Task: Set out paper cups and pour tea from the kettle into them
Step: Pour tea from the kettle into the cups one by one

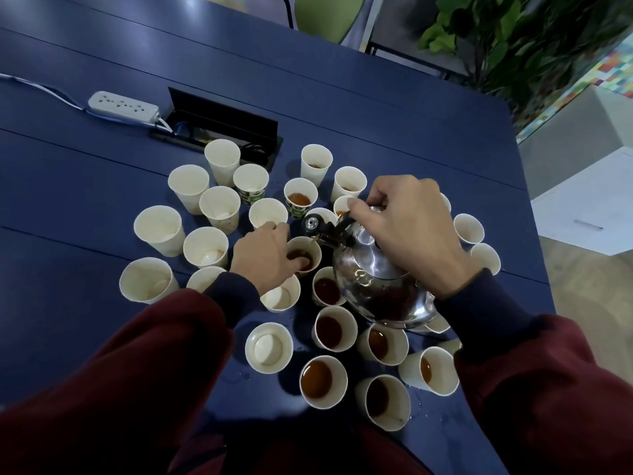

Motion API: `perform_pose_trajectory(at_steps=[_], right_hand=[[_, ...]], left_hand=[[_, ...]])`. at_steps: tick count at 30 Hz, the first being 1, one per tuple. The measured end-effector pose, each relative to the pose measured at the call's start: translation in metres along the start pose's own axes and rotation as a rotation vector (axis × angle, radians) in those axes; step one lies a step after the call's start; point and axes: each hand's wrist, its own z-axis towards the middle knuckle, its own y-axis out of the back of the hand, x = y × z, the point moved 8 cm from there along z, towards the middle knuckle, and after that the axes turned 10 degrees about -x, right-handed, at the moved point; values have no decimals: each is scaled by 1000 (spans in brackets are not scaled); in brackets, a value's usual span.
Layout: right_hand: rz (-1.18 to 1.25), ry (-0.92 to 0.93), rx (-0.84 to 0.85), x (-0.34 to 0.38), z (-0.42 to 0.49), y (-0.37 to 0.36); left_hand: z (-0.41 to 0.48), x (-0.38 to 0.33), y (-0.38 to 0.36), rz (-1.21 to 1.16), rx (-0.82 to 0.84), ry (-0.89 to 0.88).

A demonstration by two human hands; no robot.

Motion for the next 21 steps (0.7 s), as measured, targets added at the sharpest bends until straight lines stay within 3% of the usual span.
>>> perform_pose_trajectory(at_steps=[4,8,16,21], right_hand=[[46,-4,-52,5,-9,8],[63,5,-81,15,-23,13],[-3,14,-68,39,-56,14],[-86,12,-54,51,-72,7]], left_hand=[[-21,18,20,-147,-65,-15],[-51,24,20,-268,22,-160],[-69,17,5,-4,73,-265],[-67,19,-1,26,82,-254]])
